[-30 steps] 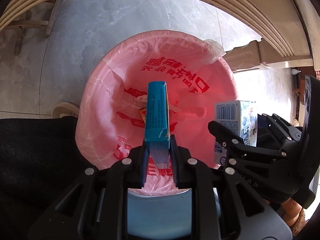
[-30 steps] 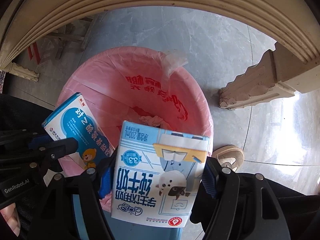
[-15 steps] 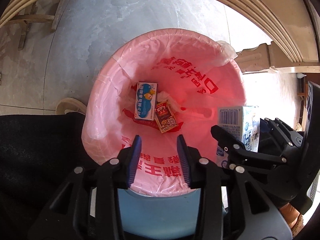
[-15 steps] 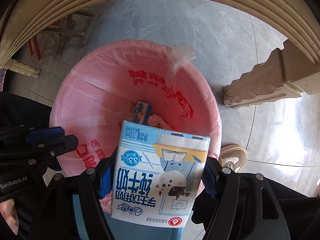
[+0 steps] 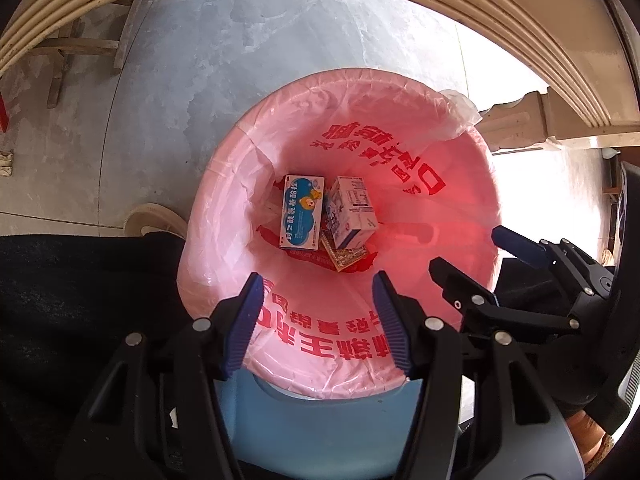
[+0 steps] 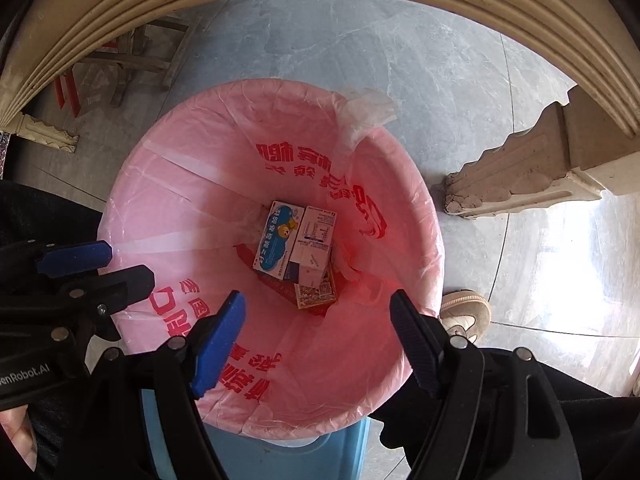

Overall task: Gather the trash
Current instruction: 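Move the left tool to the yellow snack wrapper while the right tool approaches the black box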

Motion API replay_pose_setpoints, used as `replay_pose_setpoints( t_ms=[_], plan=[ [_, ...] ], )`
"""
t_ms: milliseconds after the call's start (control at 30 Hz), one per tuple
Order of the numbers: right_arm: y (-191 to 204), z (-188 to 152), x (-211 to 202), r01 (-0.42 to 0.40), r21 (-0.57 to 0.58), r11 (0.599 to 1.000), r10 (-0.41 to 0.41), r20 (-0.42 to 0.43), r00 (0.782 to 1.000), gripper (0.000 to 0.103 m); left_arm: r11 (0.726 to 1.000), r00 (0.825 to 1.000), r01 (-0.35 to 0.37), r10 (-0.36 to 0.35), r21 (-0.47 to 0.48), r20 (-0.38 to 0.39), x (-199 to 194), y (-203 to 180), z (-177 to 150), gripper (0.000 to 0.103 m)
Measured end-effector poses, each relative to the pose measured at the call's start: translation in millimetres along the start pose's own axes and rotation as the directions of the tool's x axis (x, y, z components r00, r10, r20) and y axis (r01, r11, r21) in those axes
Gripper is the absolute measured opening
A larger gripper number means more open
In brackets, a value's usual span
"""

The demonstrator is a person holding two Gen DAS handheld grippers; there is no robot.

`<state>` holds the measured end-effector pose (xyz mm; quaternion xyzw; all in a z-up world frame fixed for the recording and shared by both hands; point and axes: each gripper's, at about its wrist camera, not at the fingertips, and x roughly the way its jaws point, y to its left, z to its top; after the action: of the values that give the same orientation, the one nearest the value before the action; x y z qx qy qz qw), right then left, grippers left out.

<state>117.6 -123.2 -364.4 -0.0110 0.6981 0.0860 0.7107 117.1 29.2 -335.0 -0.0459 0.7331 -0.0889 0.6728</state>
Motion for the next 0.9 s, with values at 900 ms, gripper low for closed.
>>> replay_pose_setpoints(
  t_ms=[900],
  plan=[
    [1, 8, -243, -0.072, -0.114, 0.991, 0.114, 0.42, 0.9, 0.093, 0.999, 0.954, -0.038, 0.024, 0.04, 0.299, -226, 19, -5, 0.073]
  ],
)
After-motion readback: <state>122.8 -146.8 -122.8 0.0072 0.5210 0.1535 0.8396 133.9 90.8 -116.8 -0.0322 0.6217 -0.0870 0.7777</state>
